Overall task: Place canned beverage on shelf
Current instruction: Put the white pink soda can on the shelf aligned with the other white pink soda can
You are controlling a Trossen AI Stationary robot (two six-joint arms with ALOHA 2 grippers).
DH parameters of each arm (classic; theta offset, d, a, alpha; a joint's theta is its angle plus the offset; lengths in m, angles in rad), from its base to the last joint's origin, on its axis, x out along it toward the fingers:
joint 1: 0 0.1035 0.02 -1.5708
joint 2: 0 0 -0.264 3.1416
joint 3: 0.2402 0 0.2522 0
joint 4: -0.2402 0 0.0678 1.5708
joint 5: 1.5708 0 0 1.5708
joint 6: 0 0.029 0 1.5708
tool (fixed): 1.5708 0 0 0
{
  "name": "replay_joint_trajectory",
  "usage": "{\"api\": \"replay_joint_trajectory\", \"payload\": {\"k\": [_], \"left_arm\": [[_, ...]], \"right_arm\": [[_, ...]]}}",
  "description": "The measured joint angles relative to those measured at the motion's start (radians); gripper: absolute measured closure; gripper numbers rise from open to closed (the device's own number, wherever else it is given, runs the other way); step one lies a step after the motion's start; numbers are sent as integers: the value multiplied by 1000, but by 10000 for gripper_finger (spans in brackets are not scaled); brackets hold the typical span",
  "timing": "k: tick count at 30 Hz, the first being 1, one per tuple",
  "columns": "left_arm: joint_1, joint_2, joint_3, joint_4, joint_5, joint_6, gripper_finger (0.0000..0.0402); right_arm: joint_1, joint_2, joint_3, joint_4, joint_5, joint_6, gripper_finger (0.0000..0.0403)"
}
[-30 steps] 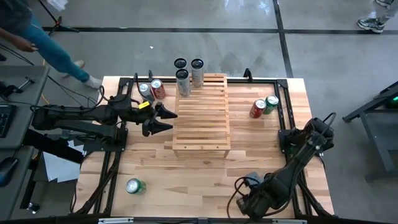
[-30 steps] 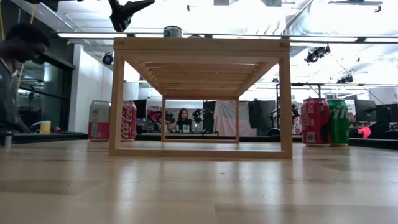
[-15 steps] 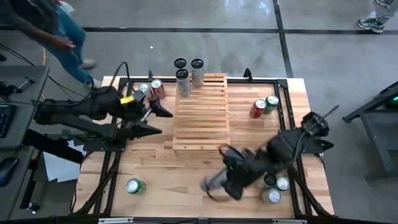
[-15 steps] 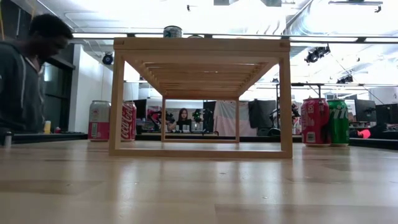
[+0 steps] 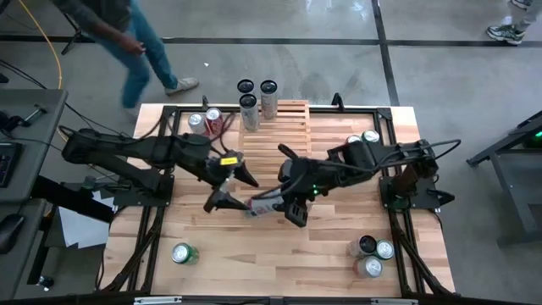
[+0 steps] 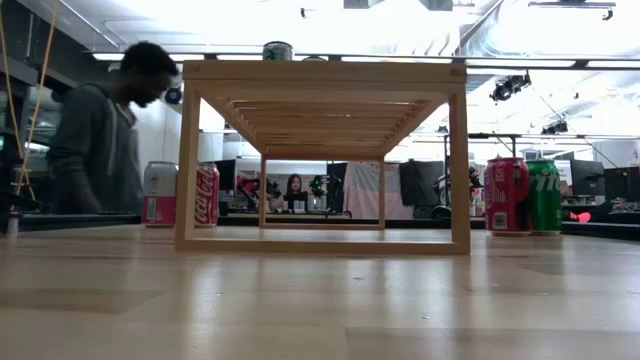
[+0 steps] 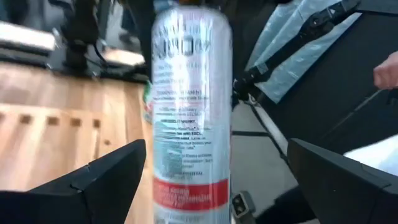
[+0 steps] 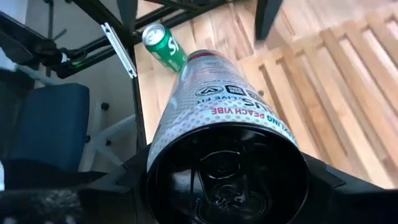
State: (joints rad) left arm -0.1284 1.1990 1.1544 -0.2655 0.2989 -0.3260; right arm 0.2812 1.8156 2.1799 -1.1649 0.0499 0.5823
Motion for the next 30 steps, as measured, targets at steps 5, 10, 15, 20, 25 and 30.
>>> {"api": "replay_joint_trajectory", "payload": {"k": [5, 10, 15, 20, 25, 30], "left_arm": [[0, 68, 19, 10, 30, -53, 20], [-10, 117, 32, 11, 34, -106, 20], [-23, 135, 32, 21, 36, -141, 20], [-27, 134, 32, 15, 21, -126, 44], [-27, 134, 32, -22, 3, -122, 139], [-6, 122, 35, -76, 12, -112, 174]], "right_arm": [[-40, 0, 0, 14, -50, -121, 166], [-70, 0, -1, 27, -68, -232, 166], [-86, 0, -1, 33, -103, -305, 166], [-92, 0, -1, 36, -109, -350, 166], [-92, 0, -1, 40, -112, -375, 166], [-93, -1, -1, 40, -111, -385, 125]]}}
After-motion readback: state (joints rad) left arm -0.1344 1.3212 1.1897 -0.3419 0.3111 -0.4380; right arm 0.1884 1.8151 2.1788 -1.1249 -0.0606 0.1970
